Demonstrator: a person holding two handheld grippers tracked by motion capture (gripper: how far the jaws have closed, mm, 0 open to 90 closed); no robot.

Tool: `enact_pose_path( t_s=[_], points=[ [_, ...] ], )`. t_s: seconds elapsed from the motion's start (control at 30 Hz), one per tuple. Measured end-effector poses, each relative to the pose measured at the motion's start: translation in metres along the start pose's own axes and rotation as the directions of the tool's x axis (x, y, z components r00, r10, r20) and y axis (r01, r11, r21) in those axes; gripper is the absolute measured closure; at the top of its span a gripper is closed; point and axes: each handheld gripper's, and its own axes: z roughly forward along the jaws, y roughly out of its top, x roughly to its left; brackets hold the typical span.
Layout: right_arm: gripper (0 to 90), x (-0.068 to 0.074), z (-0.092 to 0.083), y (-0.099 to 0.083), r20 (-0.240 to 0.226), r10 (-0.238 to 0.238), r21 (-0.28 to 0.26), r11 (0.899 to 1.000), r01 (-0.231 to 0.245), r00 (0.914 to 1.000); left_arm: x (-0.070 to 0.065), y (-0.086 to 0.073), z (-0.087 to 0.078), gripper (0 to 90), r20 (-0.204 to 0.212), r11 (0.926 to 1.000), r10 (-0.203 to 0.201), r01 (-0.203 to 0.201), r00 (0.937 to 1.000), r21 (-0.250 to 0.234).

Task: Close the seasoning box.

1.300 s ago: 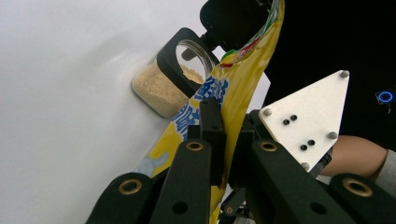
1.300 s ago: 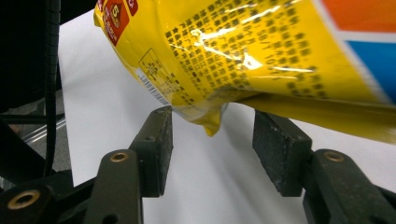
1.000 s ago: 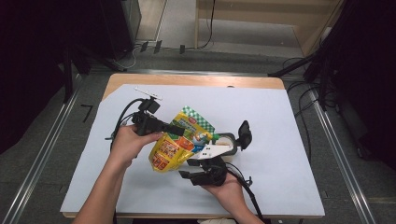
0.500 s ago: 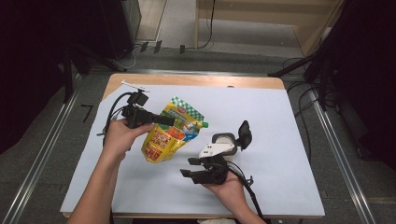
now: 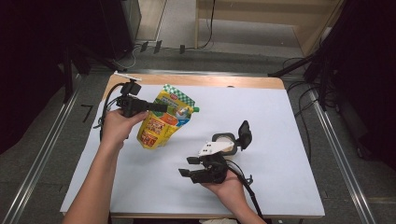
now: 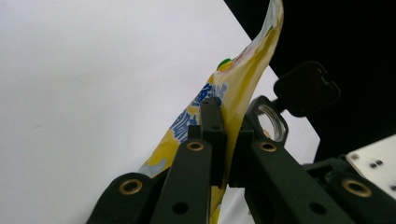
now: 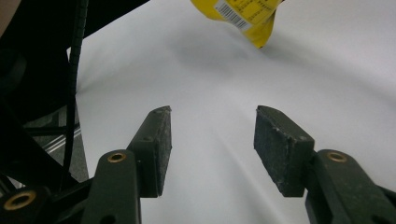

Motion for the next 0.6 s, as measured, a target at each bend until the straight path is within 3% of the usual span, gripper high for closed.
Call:
enact_pose_path(
  t_s=[0.13, 0.37, 0.6],
  points=[
    [48.1, -0.001, -0.002, -0.001, 0.013, 0.000, -0.001, 1.000, 0.000, 0.9999, 0.010, 0.002, 0.006, 89.7, -0.016, 0.9998, -0.010, 0.010, 0.9998, -0.015],
    [48.1, -0.001, -0.003, -0.005, 0.034, -0.010, 0.016, 1.000, 0.010, 0.9994, 0.020, -0.001, 0.013, 89.7, -0.055, 0.9982, 0.009, -0.012, 0.9984, -0.060],
    [48.1, -0.001, -0.004, -0.004, 0.033, -0.014, 0.012, 1.000, 0.013, 0.9993, 0.019, -0.008, 0.006, 89.4, -0.063, 0.9976, 0.014, -0.018, 0.9979, -0.067]
  ],
)
